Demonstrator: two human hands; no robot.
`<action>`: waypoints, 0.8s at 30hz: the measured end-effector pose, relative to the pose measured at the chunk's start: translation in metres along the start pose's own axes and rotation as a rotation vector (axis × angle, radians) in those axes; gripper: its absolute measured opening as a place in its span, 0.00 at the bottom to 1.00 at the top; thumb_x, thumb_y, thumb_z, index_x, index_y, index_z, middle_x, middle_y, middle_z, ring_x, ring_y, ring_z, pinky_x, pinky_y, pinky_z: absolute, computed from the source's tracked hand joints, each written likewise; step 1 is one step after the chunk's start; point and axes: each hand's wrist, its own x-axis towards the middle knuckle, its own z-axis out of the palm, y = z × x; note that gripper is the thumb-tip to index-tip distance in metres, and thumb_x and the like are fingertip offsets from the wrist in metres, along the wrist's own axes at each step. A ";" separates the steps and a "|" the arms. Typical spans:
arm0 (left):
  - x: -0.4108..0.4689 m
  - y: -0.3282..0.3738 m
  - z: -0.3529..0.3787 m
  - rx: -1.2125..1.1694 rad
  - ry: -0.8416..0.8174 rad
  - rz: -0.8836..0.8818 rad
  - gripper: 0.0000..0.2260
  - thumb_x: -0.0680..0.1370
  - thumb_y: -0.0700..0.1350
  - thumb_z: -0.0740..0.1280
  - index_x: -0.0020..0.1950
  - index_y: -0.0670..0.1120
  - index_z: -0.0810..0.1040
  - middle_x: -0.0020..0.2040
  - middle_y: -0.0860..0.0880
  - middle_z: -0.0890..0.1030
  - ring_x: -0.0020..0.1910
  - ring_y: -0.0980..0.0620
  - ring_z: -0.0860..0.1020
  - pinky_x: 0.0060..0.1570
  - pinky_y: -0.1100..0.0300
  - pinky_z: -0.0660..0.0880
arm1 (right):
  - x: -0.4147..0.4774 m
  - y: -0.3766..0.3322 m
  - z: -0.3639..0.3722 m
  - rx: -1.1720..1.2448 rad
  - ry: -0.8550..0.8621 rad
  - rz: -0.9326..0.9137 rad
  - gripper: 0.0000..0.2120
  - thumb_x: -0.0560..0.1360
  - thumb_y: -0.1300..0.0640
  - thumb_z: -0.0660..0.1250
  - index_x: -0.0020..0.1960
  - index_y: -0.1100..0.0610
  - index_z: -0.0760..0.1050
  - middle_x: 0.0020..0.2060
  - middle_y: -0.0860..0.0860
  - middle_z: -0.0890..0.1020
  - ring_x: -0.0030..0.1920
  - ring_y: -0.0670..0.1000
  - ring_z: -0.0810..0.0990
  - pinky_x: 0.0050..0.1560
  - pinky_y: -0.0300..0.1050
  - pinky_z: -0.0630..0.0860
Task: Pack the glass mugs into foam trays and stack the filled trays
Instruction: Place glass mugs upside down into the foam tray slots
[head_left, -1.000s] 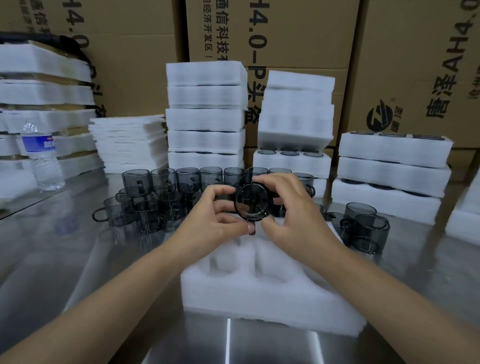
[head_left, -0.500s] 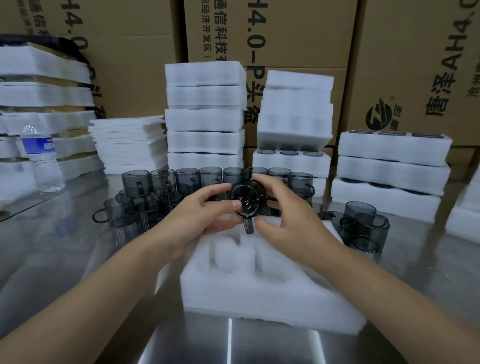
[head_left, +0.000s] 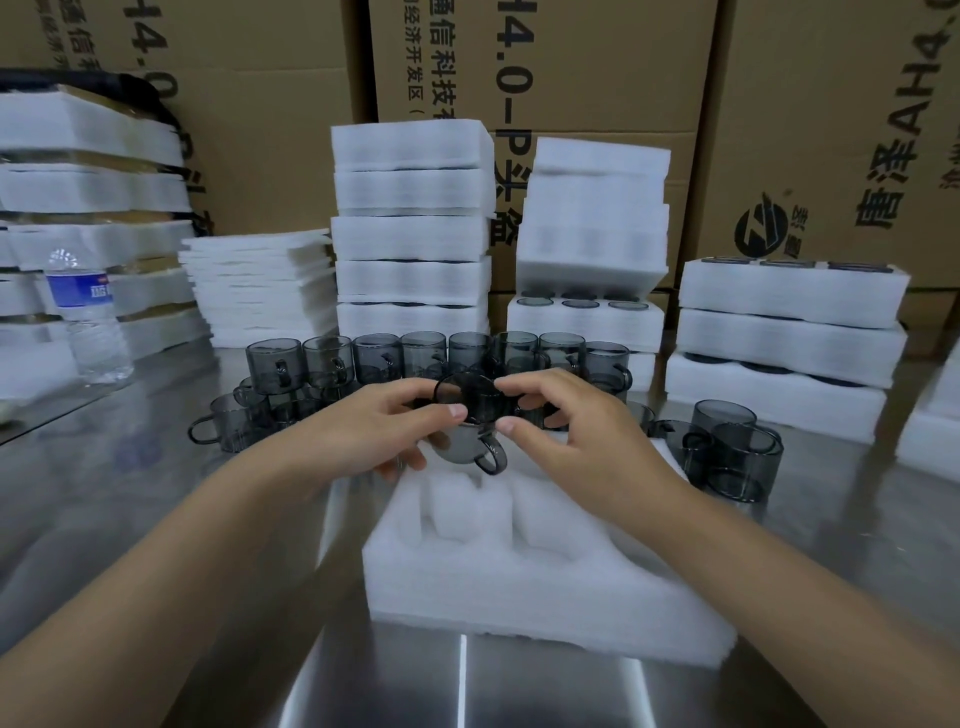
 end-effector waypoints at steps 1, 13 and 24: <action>0.000 -0.001 -0.002 0.011 -0.007 -0.008 0.08 0.75 0.56 0.66 0.54 0.61 0.78 0.43 0.54 0.84 0.32 0.61 0.78 0.32 0.65 0.72 | 0.000 -0.001 0.000 -0.001 -0.010 -0.006 0.15 0.76 0.52 0.66 0.63 0.46 0.75 0.53 0.35 0.75 0.54 0.34 0.71 0.52 0.25 0.66; -0.001 -0.006 -0.006 0.065 -0.020 0.047 0.08 0.76 0.59 0.62 0.50 0.64 0.79 0.47 0.55 0.84 0.31 0.62 0.76 0.34 0.64 0.72 | -0.005 -0.005 -0.003 0.122 0.014 0.039 0.12 0.77 0.57 0.65 0.58 0.45 0.78 0.46 0.38 0.79 0.45 0.41 0.76 0.43 0.26 0.69; -0.001 -0.006 -0.005 0.055 -0.001 0.069 0.12 0.72 0.61 0.63 0.53 0.63 0.79 0.47 0.56 0.84 0.33 0.62 0.78 0.33 0.67 0.75 | -0.004 -0.007 -0.001 0.119 0.005 -0.027 0.10 0.77 0.60 0.65 0.54 0.48 0.79 0.49 0.38 0.77 0.49 0.39 0.75 0.45 0.33 0.72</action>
